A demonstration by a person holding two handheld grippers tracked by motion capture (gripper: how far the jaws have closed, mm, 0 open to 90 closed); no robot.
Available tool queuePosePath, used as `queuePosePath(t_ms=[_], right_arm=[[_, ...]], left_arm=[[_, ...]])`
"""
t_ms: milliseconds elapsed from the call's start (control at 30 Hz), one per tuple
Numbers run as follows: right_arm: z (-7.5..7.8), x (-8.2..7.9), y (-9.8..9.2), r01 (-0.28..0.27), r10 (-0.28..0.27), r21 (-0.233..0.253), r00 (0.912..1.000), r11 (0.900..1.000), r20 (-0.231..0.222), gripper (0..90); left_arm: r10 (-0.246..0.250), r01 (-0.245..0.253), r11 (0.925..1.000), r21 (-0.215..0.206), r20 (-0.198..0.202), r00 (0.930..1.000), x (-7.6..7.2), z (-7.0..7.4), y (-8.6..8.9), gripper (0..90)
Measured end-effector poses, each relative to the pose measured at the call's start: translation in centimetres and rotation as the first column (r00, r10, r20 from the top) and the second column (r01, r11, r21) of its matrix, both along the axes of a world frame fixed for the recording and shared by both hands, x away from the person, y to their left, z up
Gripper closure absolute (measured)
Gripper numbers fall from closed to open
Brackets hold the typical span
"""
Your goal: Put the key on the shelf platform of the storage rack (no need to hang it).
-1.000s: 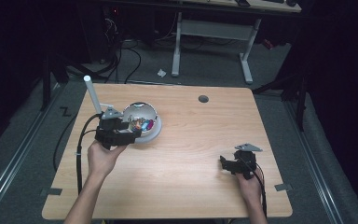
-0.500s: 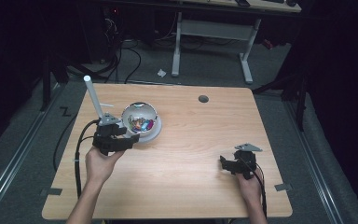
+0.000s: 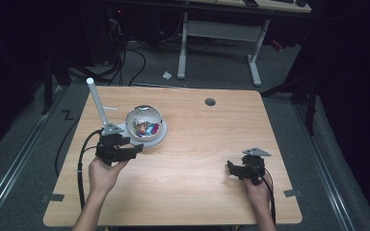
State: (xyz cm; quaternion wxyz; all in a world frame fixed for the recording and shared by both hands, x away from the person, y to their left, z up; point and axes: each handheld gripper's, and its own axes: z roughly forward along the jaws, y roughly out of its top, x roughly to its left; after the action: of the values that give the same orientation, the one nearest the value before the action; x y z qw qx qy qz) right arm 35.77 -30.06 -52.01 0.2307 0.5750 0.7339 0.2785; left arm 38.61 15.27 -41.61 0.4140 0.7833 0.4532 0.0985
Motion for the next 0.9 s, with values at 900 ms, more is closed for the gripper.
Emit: queuePosePath(t_ms=[900], right_arm=[[0.0, 0.0, 0.0, 0.002, -0.002, 0.000, 1.0000, 1.000, 0.000, 15.2]], left_arm=[[-0.004, 0.004, 1.0000, -0.001, -0.077, 0.9970, -0.9, -4.5, -0.9, 39.8]])
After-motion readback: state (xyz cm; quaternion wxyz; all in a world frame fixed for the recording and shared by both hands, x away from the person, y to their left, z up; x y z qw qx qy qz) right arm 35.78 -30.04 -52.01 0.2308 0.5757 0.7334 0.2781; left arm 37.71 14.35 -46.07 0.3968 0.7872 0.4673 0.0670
